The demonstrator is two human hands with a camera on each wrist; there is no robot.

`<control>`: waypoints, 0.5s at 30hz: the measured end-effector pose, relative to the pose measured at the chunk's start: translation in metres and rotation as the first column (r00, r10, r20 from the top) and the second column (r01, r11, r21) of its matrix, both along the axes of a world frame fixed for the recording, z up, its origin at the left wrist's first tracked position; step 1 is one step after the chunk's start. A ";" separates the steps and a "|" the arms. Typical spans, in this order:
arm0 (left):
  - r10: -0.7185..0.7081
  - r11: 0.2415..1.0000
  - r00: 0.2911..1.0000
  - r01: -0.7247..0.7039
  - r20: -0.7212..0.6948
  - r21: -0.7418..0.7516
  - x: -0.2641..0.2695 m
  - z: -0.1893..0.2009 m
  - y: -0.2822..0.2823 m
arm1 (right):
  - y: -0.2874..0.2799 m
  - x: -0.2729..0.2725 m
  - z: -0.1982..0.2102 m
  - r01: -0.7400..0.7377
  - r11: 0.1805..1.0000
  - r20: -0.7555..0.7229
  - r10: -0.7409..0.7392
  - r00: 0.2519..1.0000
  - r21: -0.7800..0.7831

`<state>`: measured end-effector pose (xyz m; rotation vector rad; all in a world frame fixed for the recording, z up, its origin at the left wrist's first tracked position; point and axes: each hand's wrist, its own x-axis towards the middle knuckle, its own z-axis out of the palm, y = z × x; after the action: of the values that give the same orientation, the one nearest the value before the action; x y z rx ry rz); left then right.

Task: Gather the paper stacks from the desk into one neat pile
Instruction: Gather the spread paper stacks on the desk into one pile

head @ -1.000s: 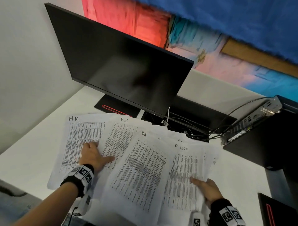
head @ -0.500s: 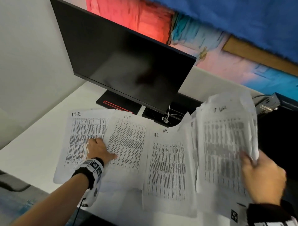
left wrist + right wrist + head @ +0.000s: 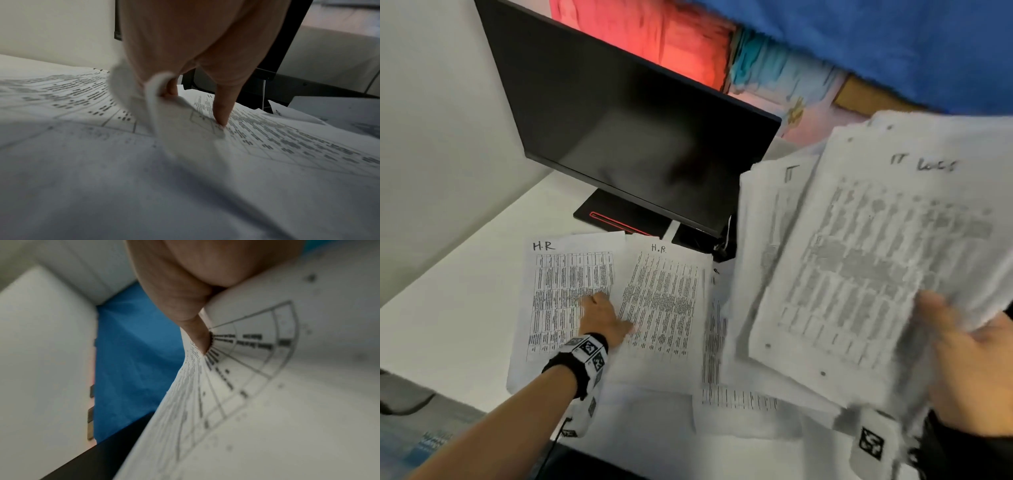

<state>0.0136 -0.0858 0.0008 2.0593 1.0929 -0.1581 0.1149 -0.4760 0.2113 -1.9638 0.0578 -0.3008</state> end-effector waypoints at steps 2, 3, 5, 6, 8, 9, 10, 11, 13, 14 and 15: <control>-0.022 0.998 0.999 0.025 0.037 -0.060 0.000 -0.002 -0.003 | 0.018 -0.007 -0.024 -0.027 0.999 -0.123 0.033 0.992 0.045; -0.035 0.995 0.998 0.039 0.047 -0.089 0.000 -0.004 -0.003 | 0.027 -0.013 -0.035 -0.042 0.996 -0.203 0.056 0.978 0.075; -0.063 0.989 0.996 0.071 0.064 -0.127 -0.001 -0.005 0.000 | 0.044 -0.018 -0.058 -0.014 0.994 -0.359 0.053 0.932 0.111; -0.070 0.987 0.995 0.080 0.074 -0.140 -0.002 -0.006 0.003 | 0.049 -0.022 -0.068 0.003 0.990 -0.418 0.058 0.907 0.143; -0.080 0.983 0.992 0.094 0.094 -0.157 -0.004 -0.008 0.011 | 0.059 -0.028 -0.081 0.035 0.990 -0.475 0.036 0.879 0.140; -0.088 0.982 0.991 0.102 0.096 -0.158 -0.006 -0.008 0.014 | 0.061 -0.028 -0.085 0.032 0.992 -0.480 0.031 0.877 0.122; -0.089 0.983 0.992 0.103 0.094 -0.154 -0.007 -0.009 0.016 | 0.061 -0.026 -0.086 0.025 0.992 -0.476 0.037 0.879 0.122; -0.085 0.983 0.992 0.098 0.094 -0.153 -0.009 -0.009 0.018 | 0.060 -0.022 -0.085 0.021 0.995 -0.451 0.024 0.892 0.094; -0.051 0.989 0.994 0.064 0.101 -0.136 -0.012 -0.007 0.021 | 0.057 -0.015 -0.075 -0.021 0.998 -0.398 0.044 0.916 0.060; -0.025 0.996 0.995 0.034 0.101 -0.088 -0.013 -0.006 0.024 | 0.055 -0.012 -0.066 -0.050 0.997 -0.355 0.067 0.933 0.057; 0.004 1.000 0.996 -0.003 0.090 -0.004 -0.015 -0.003 0.029 | 0.057 -0.012 -0.051 -0.075 0.996 -0.307 0.085 0.948 0.046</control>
<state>-0.0015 -0.0564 -0.0021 2.0412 1.0401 -0.0645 0.1033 -0.4186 0.1602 -1.9584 0.1842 0.0632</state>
